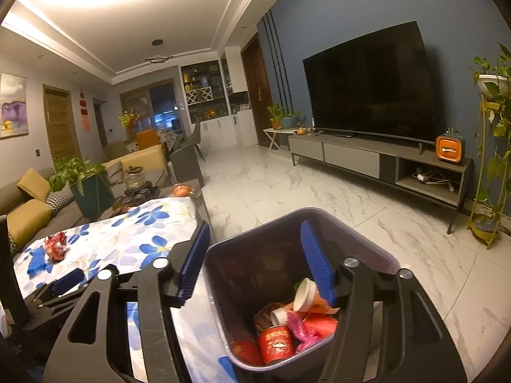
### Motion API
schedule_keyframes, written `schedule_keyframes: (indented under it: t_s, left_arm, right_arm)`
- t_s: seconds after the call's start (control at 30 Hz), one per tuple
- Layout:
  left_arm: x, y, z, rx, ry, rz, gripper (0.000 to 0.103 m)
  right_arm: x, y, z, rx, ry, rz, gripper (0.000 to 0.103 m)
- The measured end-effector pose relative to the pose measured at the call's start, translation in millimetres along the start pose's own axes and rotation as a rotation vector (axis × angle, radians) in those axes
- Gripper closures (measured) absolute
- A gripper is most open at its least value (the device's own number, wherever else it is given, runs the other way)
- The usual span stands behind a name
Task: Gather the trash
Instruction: 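Open both tools to drop the pink bag and white cup into the bin, then move both open tools back toward the blue mesh and red wrapper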
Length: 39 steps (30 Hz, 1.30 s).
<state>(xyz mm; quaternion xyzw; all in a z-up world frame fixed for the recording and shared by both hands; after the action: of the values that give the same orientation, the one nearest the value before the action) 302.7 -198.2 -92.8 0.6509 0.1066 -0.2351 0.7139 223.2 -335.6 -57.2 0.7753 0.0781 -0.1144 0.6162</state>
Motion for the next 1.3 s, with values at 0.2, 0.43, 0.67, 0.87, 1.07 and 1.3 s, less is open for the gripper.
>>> schedule_keyframes:
  t_s: [0.2,0.43,0.67,0.87,1.07,1.3]
  left_arm:
    - [-15.5,6.3,-56.2,-0.05,0.094,0.021,0.011]
    - [-29.3,12.4,-124.7,-0.077,0.218,0.044,0.011]
    - [-42.5,15.4,-207.0,-0.123,0.347,0.057,0.011]
    - [-51.8,22.8,-276.2,-0.168,0.459,0.068,0.011]
    - [-48.9,28.7,-334.5,-0.222,0.546,0.058,0.011]
    - [-27.3,34.9,-367.3,-0.226,0.592,0.03,0.011]
  right_arm:
    - [5.8,-5.7,-30.5,-0.022,0.044,-0.006,0.038]
    - [21.1,-14.6,-79.3,-0.044,0.111,-0.03,0.038]
    - [35.7,-22.9,-138.6,-0.082,0.201,-0.058,0.038]
    - [52.9,-29.4,-196.4,-0.1,0.291,-0.09,0.038]
    - [67.3,-37.2,-243.1,-0.124,0.348,-0.114,0.038]
    - [86.3,-40.9,-285.4,-0.155,0.387,-0.131,0.038]
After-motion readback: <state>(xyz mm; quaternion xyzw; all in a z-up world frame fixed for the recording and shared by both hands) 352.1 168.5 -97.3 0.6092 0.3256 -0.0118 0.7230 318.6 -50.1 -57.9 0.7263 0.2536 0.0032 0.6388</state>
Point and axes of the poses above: each gripper's, at about its wrist camera, not at the fingertips, and x roughly the way its jaws point, z to its right, y to its top, the point moved 10 cm from there along x, roughly the way its jaws point, and after that the axes turned 7 degrees about y, right-handed, at the moved point
